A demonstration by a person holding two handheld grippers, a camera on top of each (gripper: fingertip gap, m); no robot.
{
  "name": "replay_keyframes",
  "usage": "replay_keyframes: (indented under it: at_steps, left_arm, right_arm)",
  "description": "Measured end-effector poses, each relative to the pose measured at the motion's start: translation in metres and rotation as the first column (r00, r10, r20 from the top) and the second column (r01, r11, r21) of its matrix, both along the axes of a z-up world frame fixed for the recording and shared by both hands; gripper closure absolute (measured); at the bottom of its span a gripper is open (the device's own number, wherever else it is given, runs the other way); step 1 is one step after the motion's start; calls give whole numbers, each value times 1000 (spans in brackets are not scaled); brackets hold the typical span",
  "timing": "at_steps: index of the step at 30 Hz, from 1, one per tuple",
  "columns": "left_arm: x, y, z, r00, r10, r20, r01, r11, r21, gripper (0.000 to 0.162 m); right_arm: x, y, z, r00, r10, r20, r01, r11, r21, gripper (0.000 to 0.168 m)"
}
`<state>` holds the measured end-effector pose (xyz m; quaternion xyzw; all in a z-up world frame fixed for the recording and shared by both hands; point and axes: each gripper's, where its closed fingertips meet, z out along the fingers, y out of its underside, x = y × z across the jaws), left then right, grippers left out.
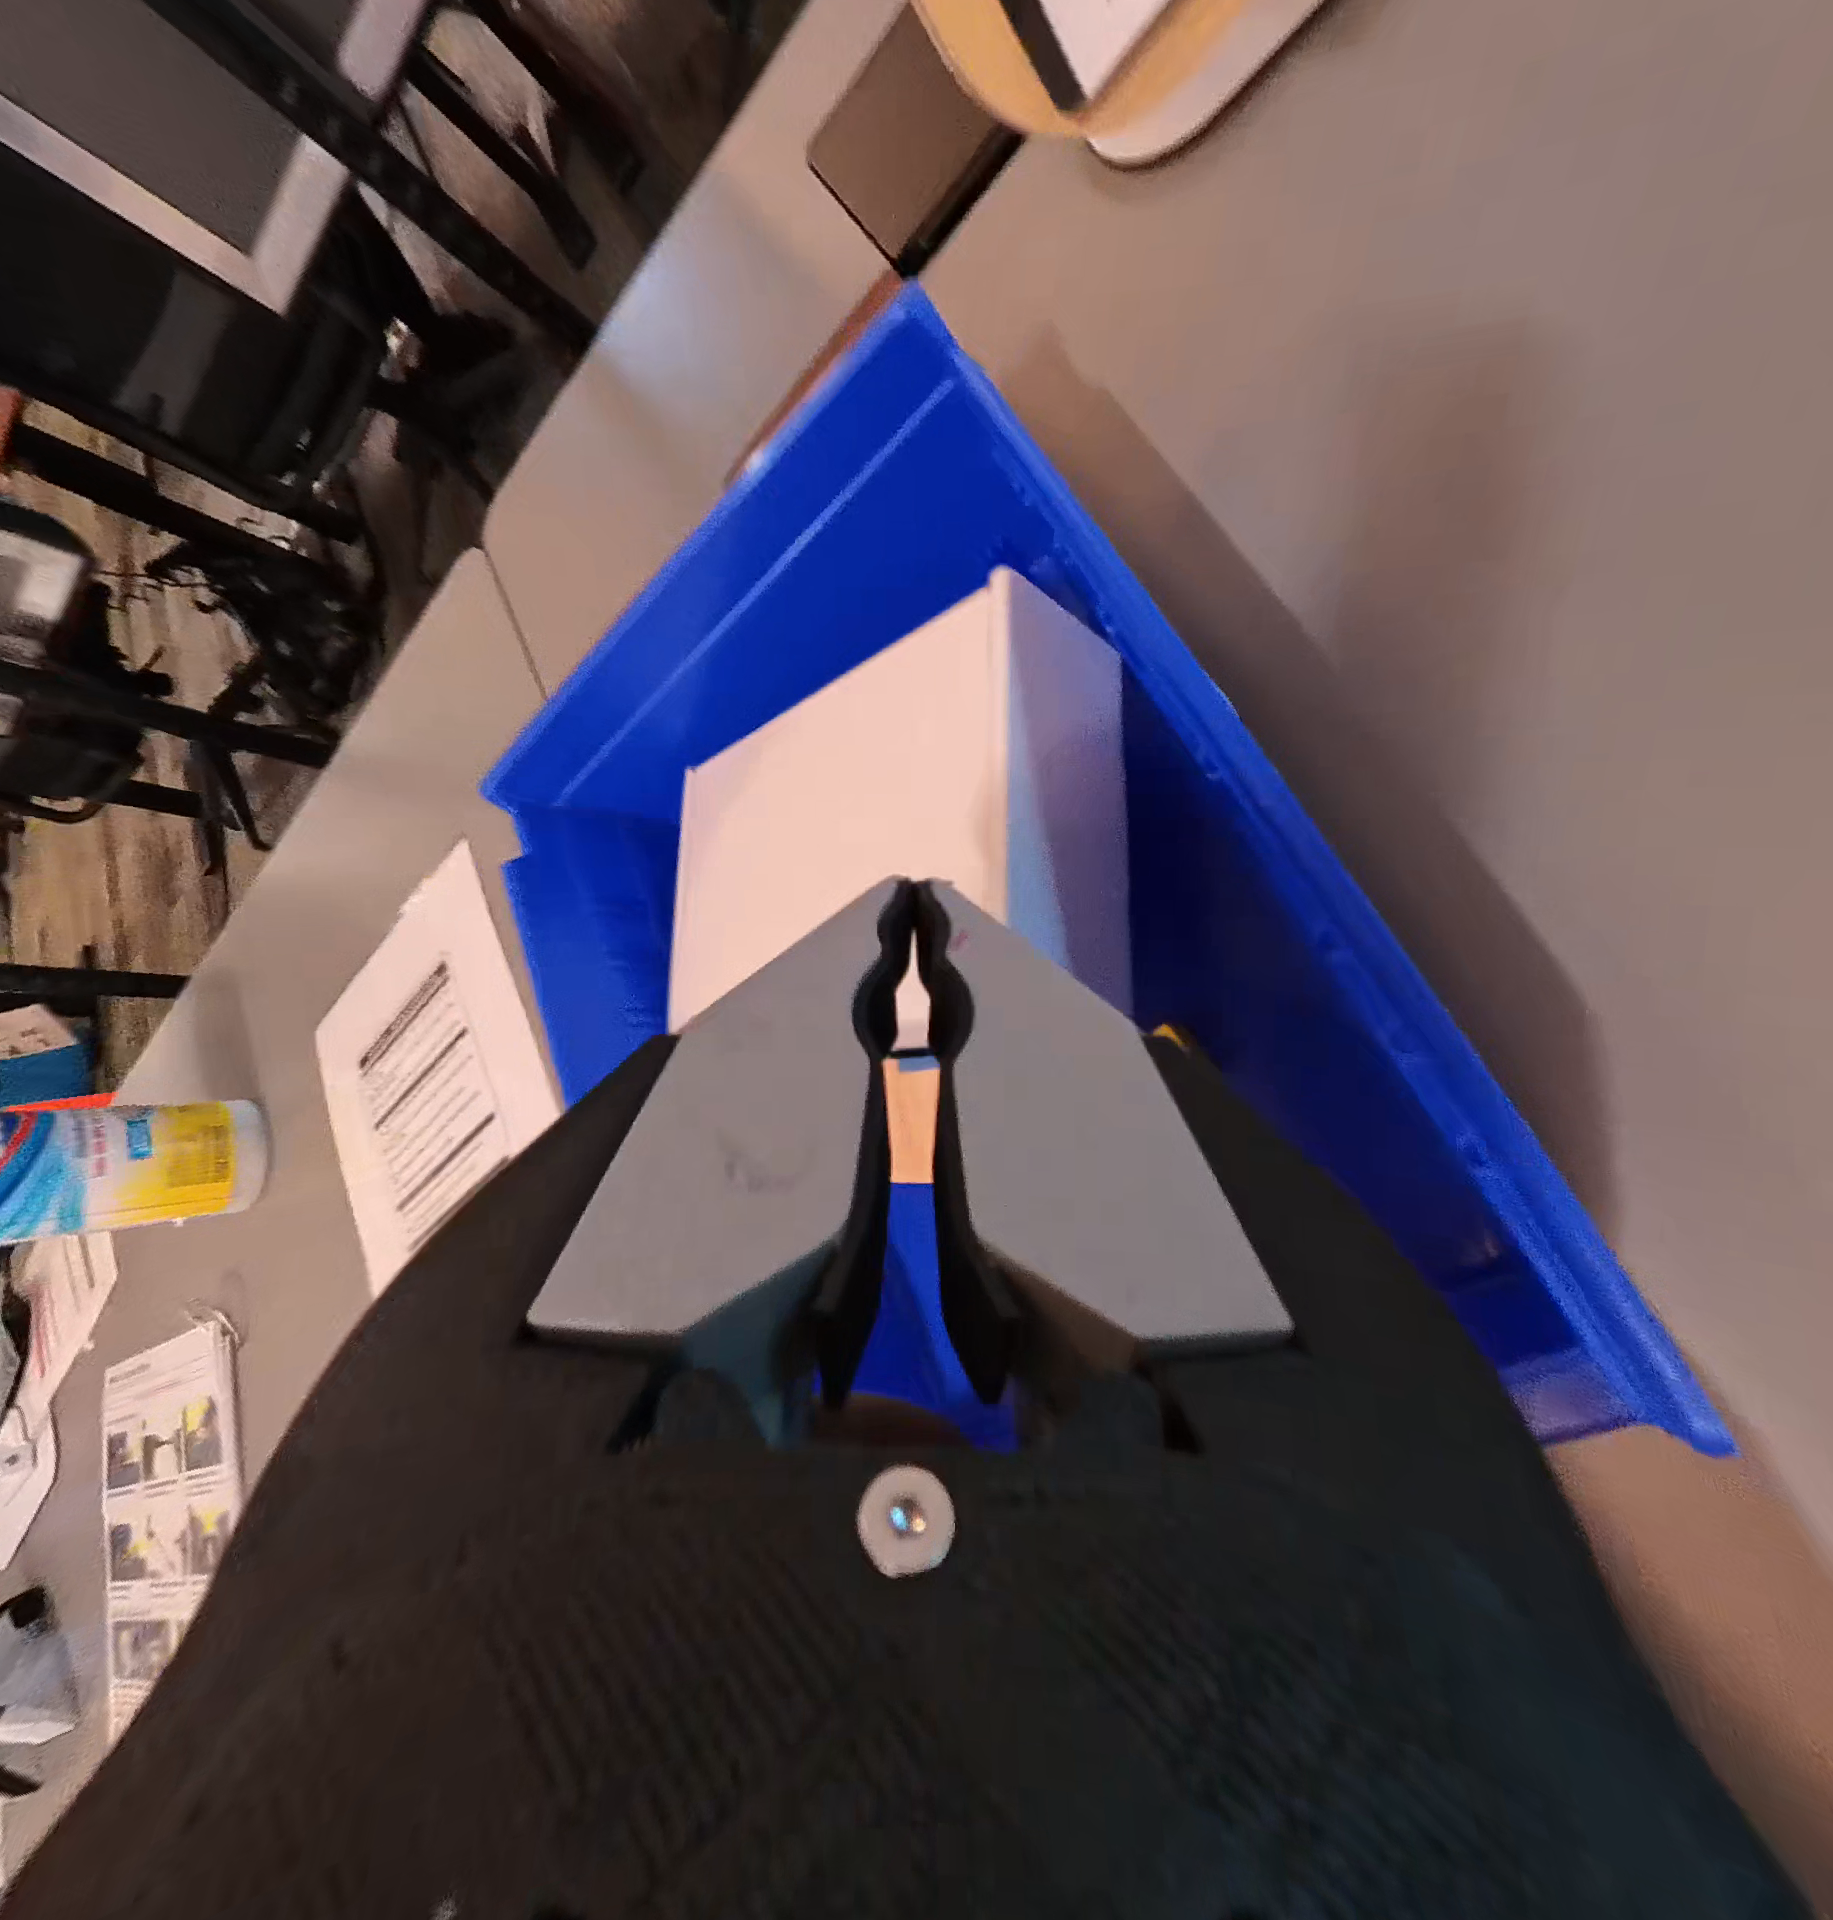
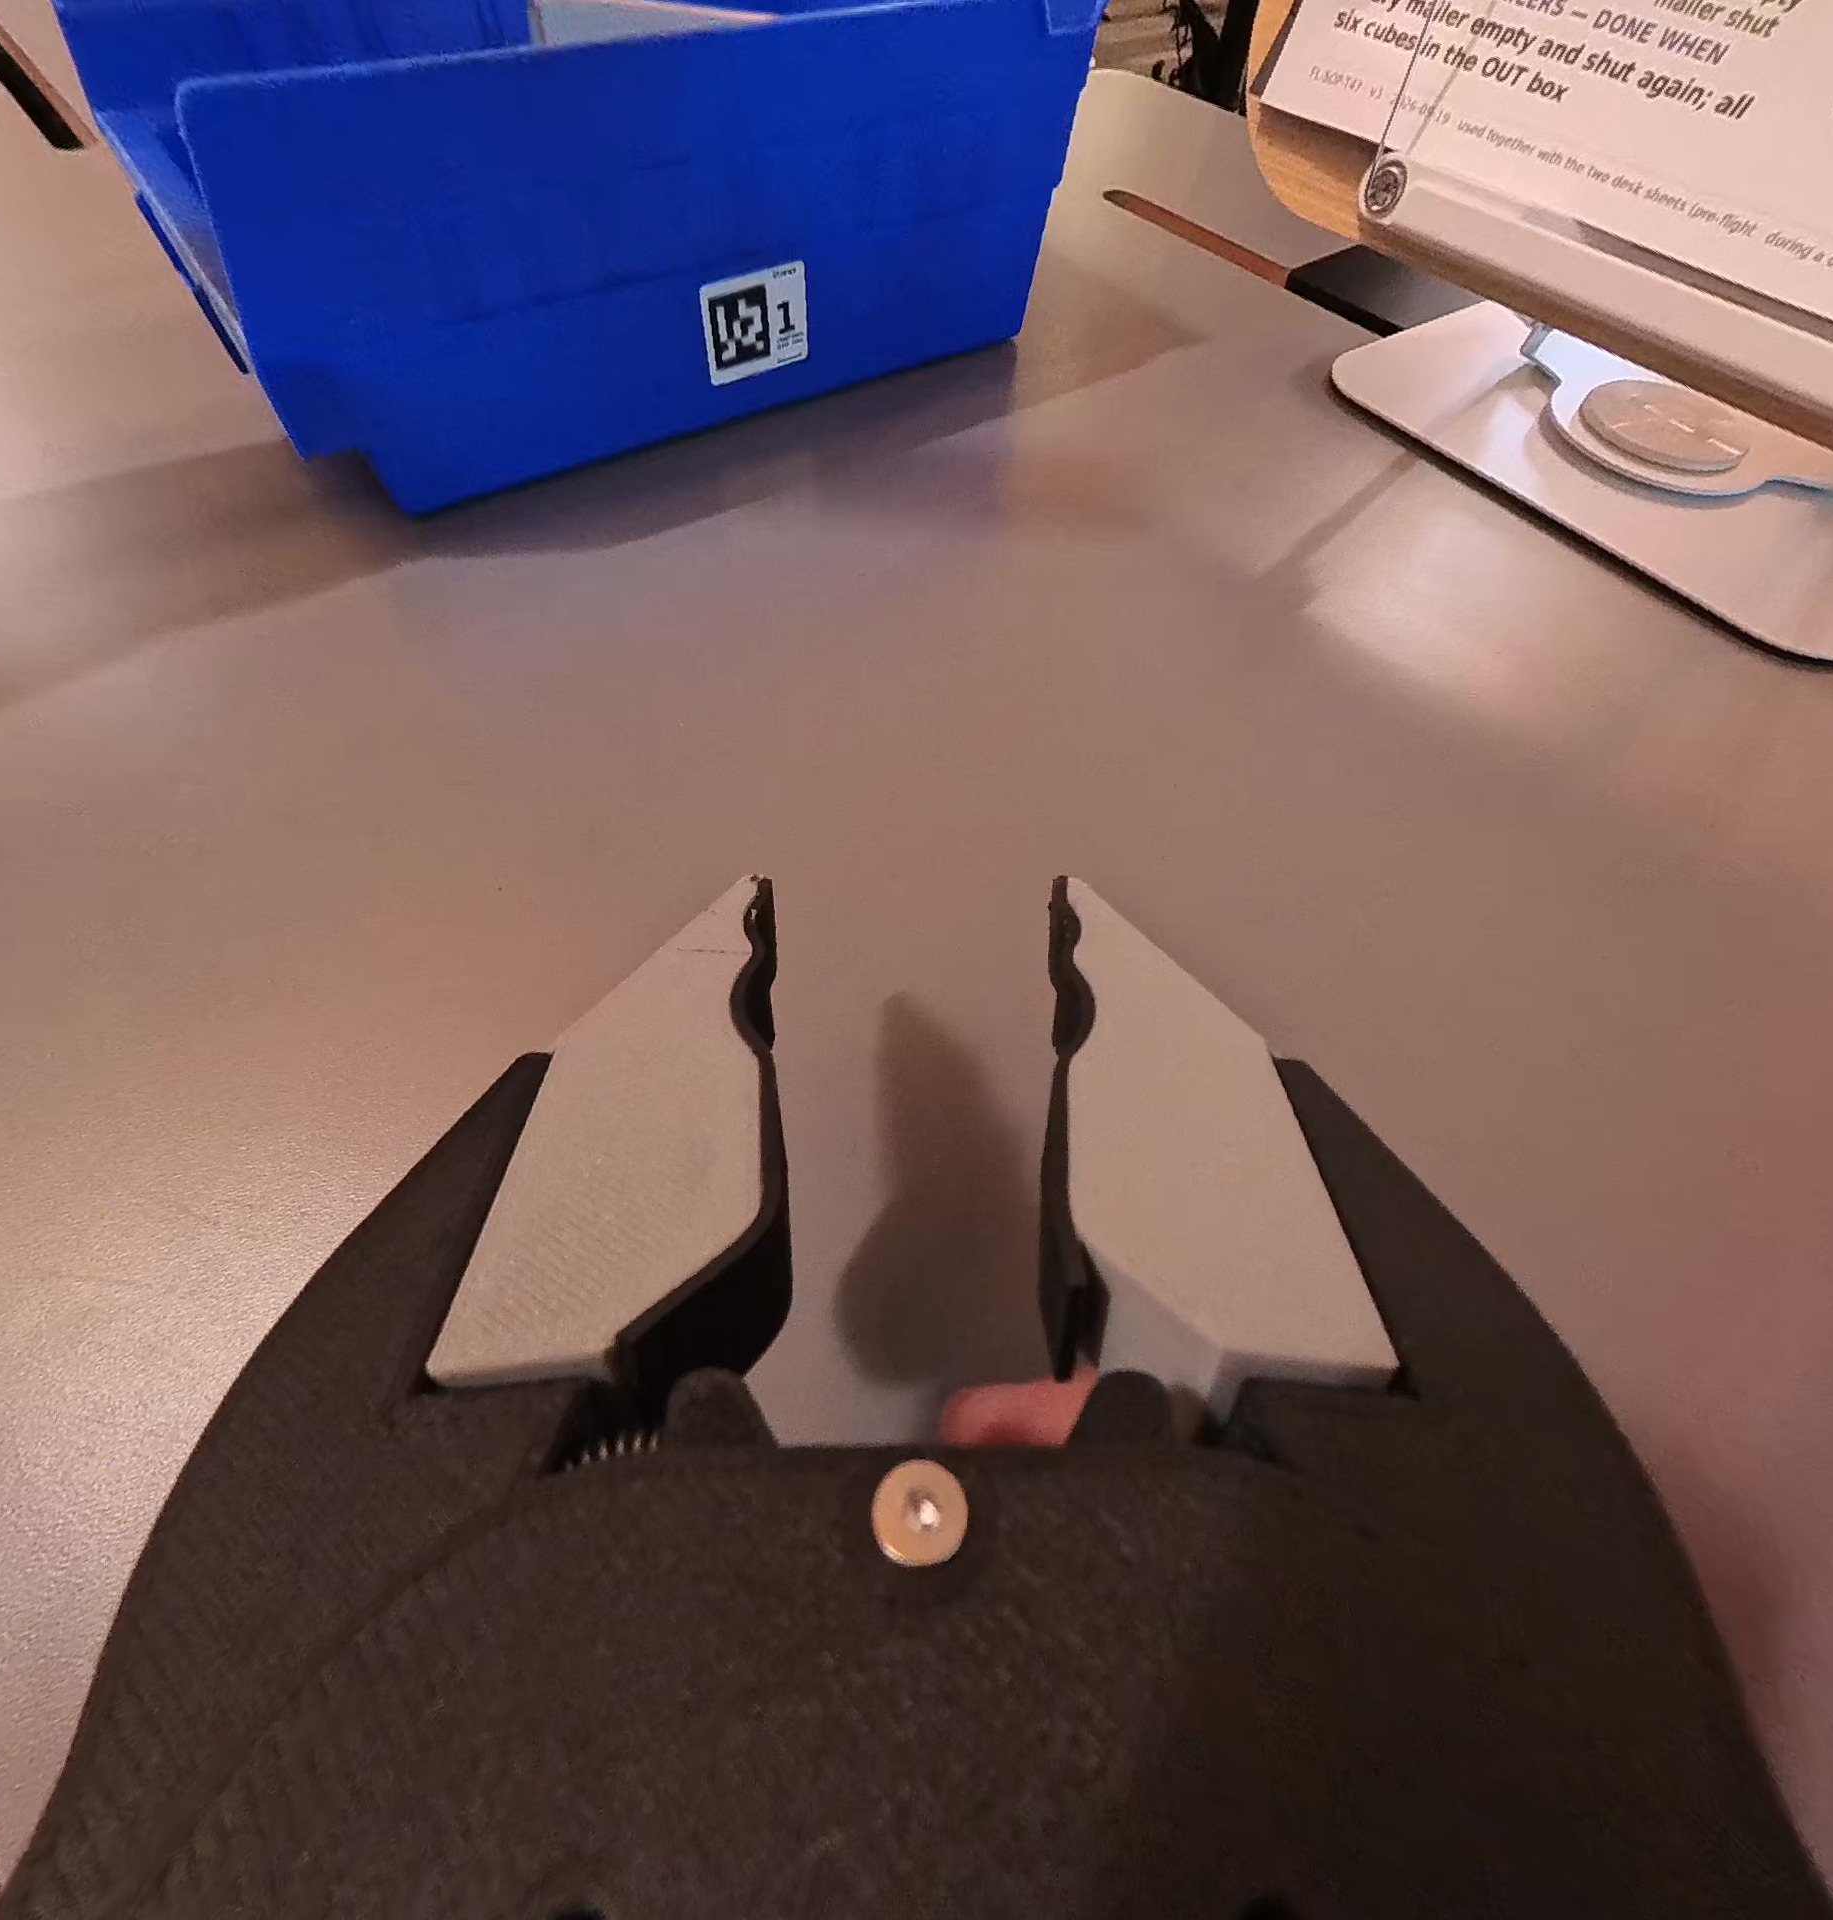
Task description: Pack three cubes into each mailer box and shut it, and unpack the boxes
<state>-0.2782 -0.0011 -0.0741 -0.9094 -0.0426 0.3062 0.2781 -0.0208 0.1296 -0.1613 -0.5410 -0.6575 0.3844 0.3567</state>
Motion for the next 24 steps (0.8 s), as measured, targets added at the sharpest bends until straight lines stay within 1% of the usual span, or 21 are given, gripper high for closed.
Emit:
replay_keyframes:
  at_steps: [2, 3, 5, 8, 11, 14, 15, 16, 18, 19, 21, 23, 24]
  left_arm:
    - [3, 0, 15, 1000, 1, 18, -2, 999, 43, 162]
    - [5, -1, 17, 999, 3, 42, -5, 998, 55, 162]
    - [5, -5, 17, 998, 18, 59, -21, 998, 52, 162]
    - [8, -10, 8, 994, 27, 109, -33, 998, 52, 162]
    - [3, -13, 6, 994, 35, 100, -42, 996, 75, 162]
    - [-2, -7, 11, 996, 19, 92, -29, 993, 117, 161]
    - [-3, -4, 10, 992, 21, 128, -37, 992, 124, 141]
    - [-2, -1, 6, 979, 25, 203, -51, 991, 123, 121]
    - [-2, 9, -3, 931, 48, 363, -100, 987, 127, 101]
    - [-3, 16, -6, 904, 43, 424, -110, 985, 134, 98]
    - [-10, 33, -5, 883, 8, 470, -103, 979, 177, 101]
    - [-15, 54, 2, 876, -74, 477, -57, 966, 253, 113]
    - [-15, 65, 6, 868, -121, 482, -28, 956, 291, 116]
  right_arm:
    - [0, 0, 0, 1000, -1, -1, 1, 1000, -3, 118]
    - [0, 0, 0, 1000, -1, -1, 1, 1000, -5, 118]
    - [0, 0, 0, 1000, -2, -1, 2, 1000, -7, 118]
    - [1, 0, 0, 1000, -1, -1, 1, 1000, -9, 118]
    - [1, 0, 0, 1000, 0, 1, 0, 1000, -9, 118]
    - [1, 0, -1, 1000, 1, 7, -1, 1000, -7, 118]
    - [1, 0, -1, 1000, 1, 9, -1, 1000, -6, 118]
    - [0, 0, -2, 1000, 1, 10, -1, 1000, -6, 118]
    - [1, 0, -1, 1000, 1, 8, -1, 1000, -6, 118]
    - [1, 0, -1, 1000, 1, 7, -1, 1000, -7, 118]
    - [1, 0, -1, 1000, 1, 5, -1, 1000, -12, 118]
    - [1, 0, -1, 1000, 2, 6, -2, 1000, -18, 118]
    - [1, 0, -1, 1000, 3, 8, -3, 1000, -21, 117]
